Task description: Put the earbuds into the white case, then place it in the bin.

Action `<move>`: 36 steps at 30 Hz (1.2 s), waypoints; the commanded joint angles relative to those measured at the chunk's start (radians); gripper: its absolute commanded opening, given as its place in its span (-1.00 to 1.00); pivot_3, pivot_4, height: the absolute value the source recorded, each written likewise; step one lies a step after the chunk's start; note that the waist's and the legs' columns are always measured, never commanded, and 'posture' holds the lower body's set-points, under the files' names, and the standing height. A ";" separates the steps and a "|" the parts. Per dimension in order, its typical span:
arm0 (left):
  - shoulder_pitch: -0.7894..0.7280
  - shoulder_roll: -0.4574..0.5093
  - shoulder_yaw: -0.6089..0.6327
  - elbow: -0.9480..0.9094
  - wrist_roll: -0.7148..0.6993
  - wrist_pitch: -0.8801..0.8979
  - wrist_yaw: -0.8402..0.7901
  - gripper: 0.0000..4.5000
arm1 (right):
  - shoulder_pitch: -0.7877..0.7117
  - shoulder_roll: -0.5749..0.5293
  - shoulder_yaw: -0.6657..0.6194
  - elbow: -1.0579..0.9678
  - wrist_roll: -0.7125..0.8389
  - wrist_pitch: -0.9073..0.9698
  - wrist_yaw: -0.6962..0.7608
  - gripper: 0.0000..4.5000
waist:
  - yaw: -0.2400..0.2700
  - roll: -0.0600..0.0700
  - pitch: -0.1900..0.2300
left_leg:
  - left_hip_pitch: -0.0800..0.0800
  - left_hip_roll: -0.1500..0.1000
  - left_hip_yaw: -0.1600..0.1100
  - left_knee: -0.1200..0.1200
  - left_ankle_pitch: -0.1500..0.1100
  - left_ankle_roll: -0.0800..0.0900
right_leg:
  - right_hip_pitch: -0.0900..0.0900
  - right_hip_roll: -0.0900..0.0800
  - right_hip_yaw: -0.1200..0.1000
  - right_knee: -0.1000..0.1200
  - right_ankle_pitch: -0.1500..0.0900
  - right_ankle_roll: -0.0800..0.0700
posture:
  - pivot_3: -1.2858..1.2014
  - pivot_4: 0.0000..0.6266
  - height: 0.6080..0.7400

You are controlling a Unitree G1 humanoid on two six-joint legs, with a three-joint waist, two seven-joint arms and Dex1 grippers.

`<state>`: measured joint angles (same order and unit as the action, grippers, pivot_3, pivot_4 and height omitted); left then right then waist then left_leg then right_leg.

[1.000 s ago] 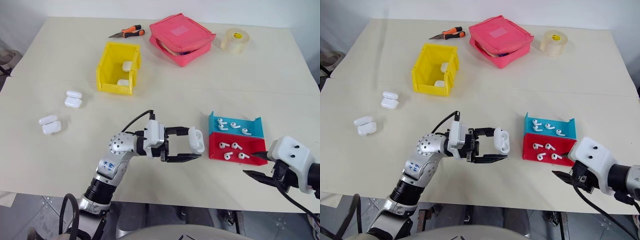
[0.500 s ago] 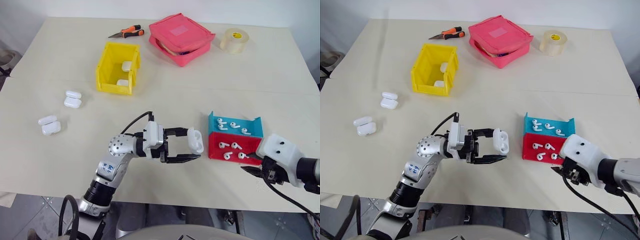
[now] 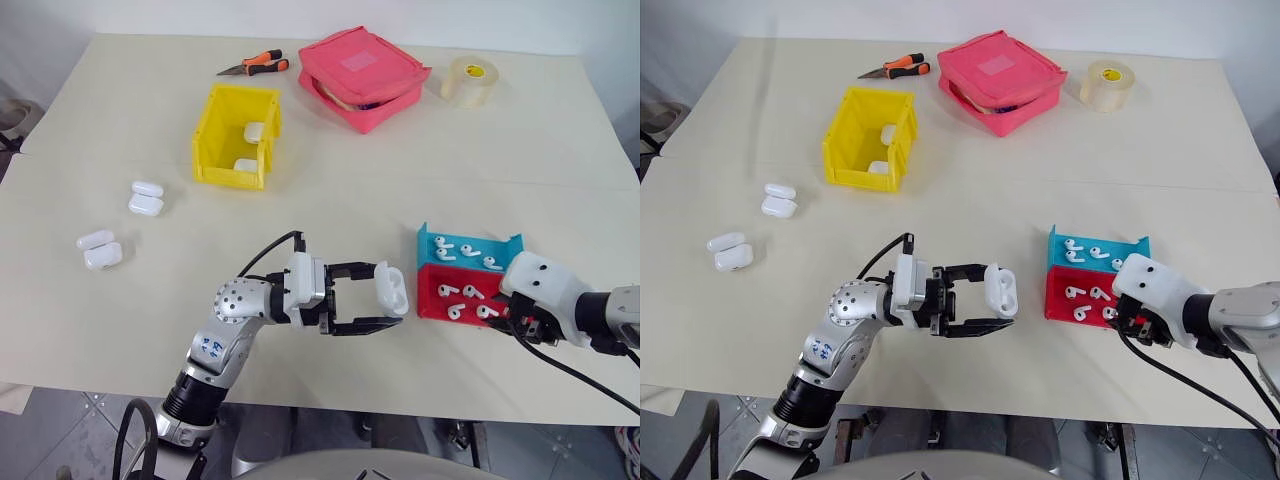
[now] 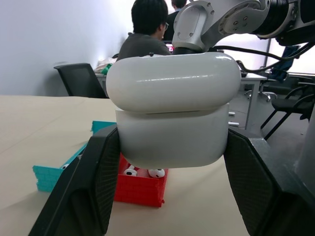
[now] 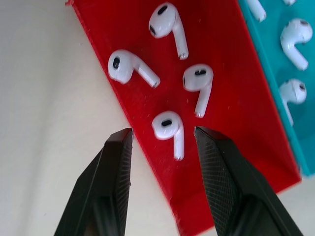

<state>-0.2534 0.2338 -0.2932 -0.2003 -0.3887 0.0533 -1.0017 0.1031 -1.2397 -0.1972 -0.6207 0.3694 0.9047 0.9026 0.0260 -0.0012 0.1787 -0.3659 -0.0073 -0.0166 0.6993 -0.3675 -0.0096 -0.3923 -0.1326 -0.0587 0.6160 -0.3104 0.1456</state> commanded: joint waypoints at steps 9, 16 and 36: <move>0.018 0.011 0.001 -0.072 -0.017 0.008 0.030 0.24 | -0.090 -0.041 0.111 0.086 -0.065 -0.073 0.039 -0.09 | 0.000 0.000 0.000 | 0.000 0.000 0.000 0.000 0.000 0.000 | 0.000 0.000 0.000 0.000 0.000 0.000 | 0.03 -0.52 1.00; 0.024 0.015 -0.002 -0.079 -0.014 0.009 0.039 0.24 | -0.112 -0.026 0.144 0.126 -0.093 -0.100 0.049 -0.09 | 0.000 0.000 0.000 | 0.000 0.000 0.000 0.000 0.000 0.000 | 0.000 0.000 -0.001 0.000 0.000 0.000 | 0.03 -0.52 1.00; 0.011 0.019 0.004 -0.065 -0.013 0.008 0.048 0.24 | -0.132 -0.015 0.186 0.145 -0.092 -0.121 0.071 -0.35 | -0.001 0.000 0.000 | 0.000 0.000 0.000 0.000 0.000 0.000 | 0.000 0.000 -0.001 -0.001 0.000 0.000 | 0.03 -0.52 1.00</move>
<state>-0.2312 0.2555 -0.2931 -0.2290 -0.3888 0.0694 -0.9545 -0.0244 -1.2548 -0.0141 -0.4721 0.2889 0.7852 0.9731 0.0253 -0.0010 0.1786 -0.3662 -0.0072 -0.0168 0.6994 -0.3675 -0.0097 -0.3922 -0.1327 -0.0593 0.6151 -0.3103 0.1458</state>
